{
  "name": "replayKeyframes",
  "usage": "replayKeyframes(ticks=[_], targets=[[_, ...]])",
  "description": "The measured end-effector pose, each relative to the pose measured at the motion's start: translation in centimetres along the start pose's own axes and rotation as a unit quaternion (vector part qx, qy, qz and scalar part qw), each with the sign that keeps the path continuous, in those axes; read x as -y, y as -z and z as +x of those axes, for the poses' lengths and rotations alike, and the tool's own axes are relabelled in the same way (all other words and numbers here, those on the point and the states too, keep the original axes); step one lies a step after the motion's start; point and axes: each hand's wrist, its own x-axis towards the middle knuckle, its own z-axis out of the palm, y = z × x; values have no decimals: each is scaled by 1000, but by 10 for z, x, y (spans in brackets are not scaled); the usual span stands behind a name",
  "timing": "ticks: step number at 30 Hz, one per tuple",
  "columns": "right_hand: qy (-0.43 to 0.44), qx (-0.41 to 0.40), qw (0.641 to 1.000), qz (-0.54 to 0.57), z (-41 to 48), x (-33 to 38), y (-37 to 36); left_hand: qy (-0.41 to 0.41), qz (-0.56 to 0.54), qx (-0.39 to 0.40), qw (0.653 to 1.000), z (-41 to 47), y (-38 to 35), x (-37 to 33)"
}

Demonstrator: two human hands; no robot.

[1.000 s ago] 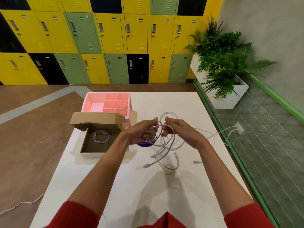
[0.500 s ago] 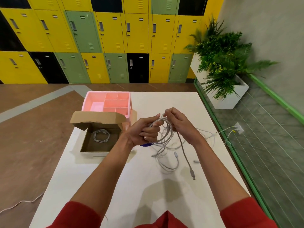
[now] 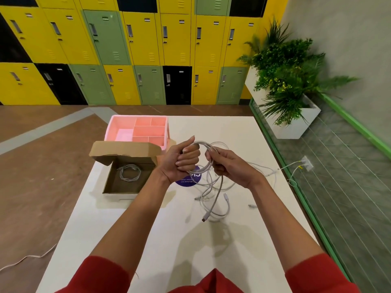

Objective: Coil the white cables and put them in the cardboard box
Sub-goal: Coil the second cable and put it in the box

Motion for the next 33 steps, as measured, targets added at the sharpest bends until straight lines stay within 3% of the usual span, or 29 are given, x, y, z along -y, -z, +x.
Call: replayKeyframes(ticks=[4,7,12,16,23,25,30,33], targets=[[17,-39,995,95,3,-1,-6,-54,75,-88,992,4,-8,0],[13,-77,994,77,7,0,-7,-85,91,-118,985,5,-10,0],[96,-207,972,-57,16,13,-1,-51,124,-123,983,2,-7,3],[148,-231,955,-113,27,28,2,-7,189,-140,972,3,-11,13],[132,-312,938,-68,30,32,6,-20,122,-61,990,5,-18,8],[94,-295,948,-79,28,24,5,-47,88,-38,994,6,-17,7],[7,-139,988,-73,15,6,-2,-114,77,-77,988,5,-16,4],[9,-134,989,-56,14,-1,-8,-123,82,-94,985,6,-17,3]])
